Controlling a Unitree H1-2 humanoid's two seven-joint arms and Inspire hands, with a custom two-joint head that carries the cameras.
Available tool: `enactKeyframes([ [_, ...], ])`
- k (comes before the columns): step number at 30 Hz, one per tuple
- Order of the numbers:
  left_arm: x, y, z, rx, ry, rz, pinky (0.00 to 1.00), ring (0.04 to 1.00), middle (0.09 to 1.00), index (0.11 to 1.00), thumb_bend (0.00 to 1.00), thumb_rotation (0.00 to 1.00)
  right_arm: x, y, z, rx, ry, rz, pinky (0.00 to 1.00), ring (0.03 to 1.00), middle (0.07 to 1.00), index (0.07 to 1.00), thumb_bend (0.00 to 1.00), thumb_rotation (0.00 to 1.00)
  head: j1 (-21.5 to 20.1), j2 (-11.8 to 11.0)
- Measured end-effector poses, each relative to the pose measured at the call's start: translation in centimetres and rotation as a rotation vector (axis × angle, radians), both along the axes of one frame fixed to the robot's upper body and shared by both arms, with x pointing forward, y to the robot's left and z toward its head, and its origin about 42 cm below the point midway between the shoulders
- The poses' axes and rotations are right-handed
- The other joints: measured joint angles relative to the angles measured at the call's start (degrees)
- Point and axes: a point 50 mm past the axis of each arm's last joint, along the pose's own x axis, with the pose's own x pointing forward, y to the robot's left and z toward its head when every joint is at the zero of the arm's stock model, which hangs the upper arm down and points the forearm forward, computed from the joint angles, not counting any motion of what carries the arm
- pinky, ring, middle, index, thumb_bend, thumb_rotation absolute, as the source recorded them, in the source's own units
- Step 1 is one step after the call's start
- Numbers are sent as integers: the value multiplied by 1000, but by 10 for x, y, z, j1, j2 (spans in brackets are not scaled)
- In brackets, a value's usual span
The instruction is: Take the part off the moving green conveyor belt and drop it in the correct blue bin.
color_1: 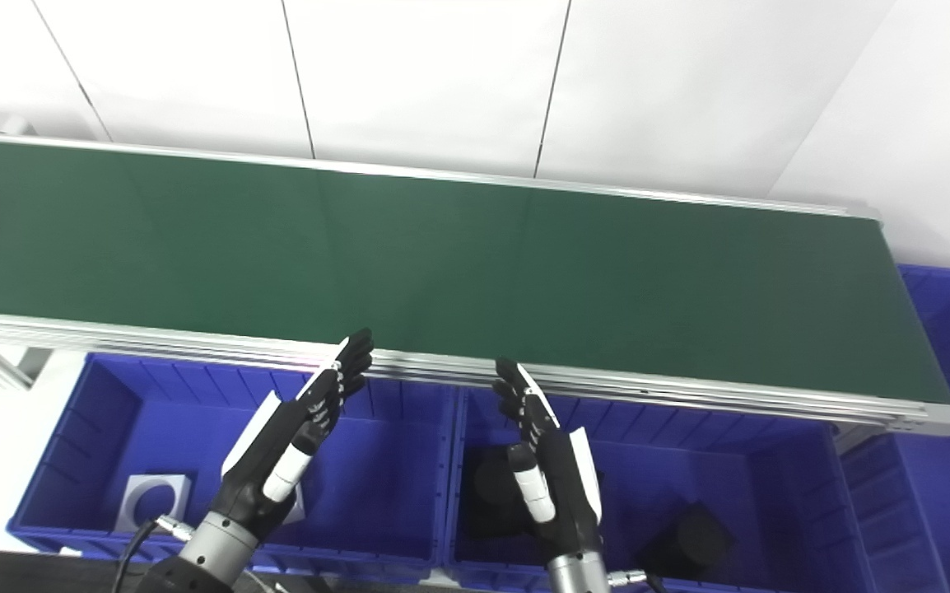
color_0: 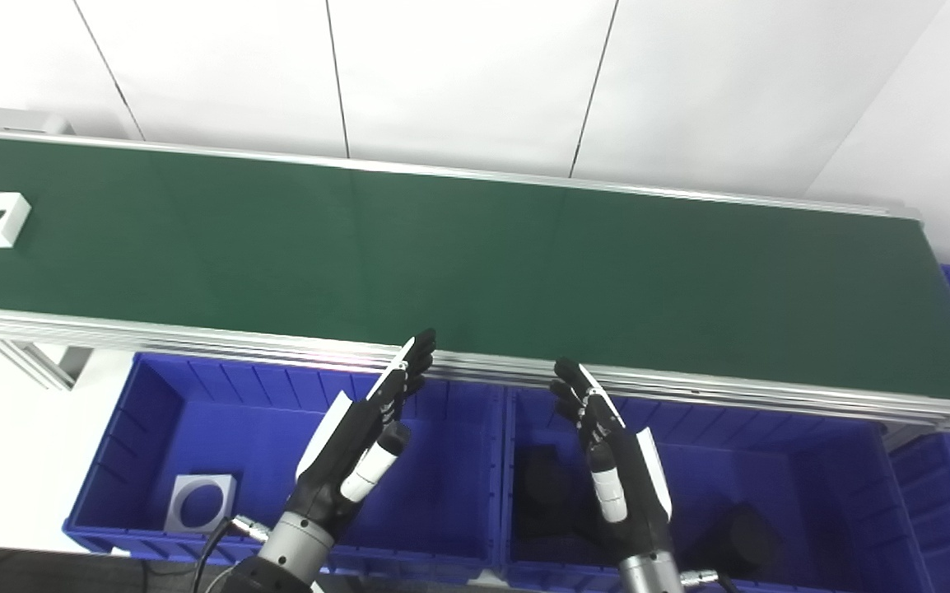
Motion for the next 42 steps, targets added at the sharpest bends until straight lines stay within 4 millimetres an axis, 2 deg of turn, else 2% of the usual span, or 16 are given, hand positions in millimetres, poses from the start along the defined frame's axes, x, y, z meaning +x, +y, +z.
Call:
enactKeyframes([
  [5, 0, -2, -5, 27, 21, -5, 1000, 1000, 985, 982, 819, 1000, -1, -1, -3, -6, 10, -2, 880, 894, 915, 902, 917, 1000, 3, 2],
  [10, -1, -3, -19, 59, 73, -8, 997, 996, 983, 970, 798, 1000, -2, -3, -19, -12, 66, -11, 884, 895, 916, 900, 918, 1000, 9, 0],
  [14, -2, -3, -28, 73, 97, -11, 996, 994, 981, 966, 804, 1000, -2, -5, -21, -14, 75, -25, 883, 888, 913, 897, 914, 1000, 8, 1],
  [42, -3, -5, -23, 46, 63, -12, 1000, 1000, 986, 971, 802, 1000, -1, -3, -20, -4, 69, -19, 873, 880, 913, 897, 916, 1000, 5, -3],
])
